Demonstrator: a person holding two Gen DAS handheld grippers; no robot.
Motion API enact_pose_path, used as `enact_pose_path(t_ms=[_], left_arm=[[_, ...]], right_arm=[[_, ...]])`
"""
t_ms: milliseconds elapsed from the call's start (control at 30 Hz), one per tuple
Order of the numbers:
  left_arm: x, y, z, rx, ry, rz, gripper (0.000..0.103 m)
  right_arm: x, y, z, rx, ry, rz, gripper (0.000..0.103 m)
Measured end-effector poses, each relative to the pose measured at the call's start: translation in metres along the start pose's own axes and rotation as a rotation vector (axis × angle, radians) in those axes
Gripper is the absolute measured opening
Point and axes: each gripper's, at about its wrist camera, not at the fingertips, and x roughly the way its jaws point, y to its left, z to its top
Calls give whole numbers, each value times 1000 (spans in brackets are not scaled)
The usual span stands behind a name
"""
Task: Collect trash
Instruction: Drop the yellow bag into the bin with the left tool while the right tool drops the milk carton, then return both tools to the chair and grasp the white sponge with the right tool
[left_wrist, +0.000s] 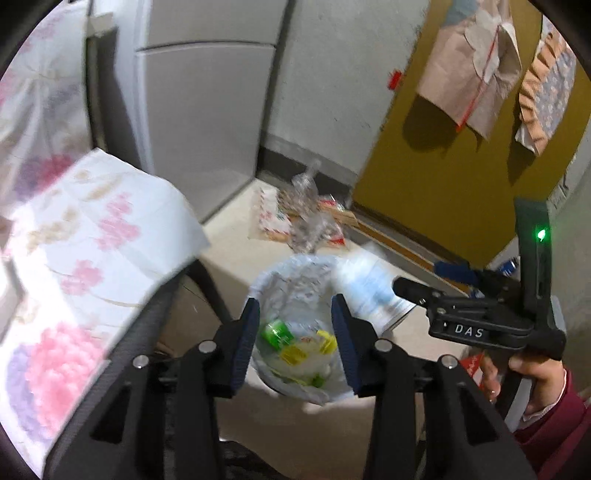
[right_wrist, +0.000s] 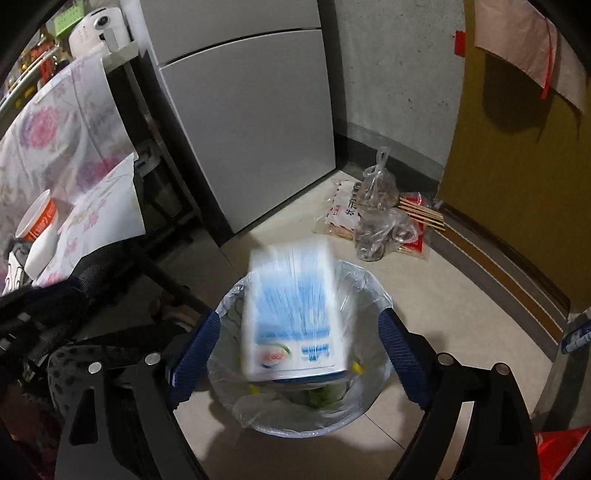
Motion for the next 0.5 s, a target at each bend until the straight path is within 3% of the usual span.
enact_pose_path(t_ms=[133, 300, 500], left_arm=[[-28, 13, 2, -15, -64, 48, 39], [-65, 34, -7, -50, -117, 106, 39], [-115, 75, -39, -154, -148, 237, 40]], right_arm=[[-30, 7, 15, -11, -88, -13, 87], [-71, 45, 34, -86, -195, 35, 87], [-78, 114, 40, -206, -206, 156, 87]])
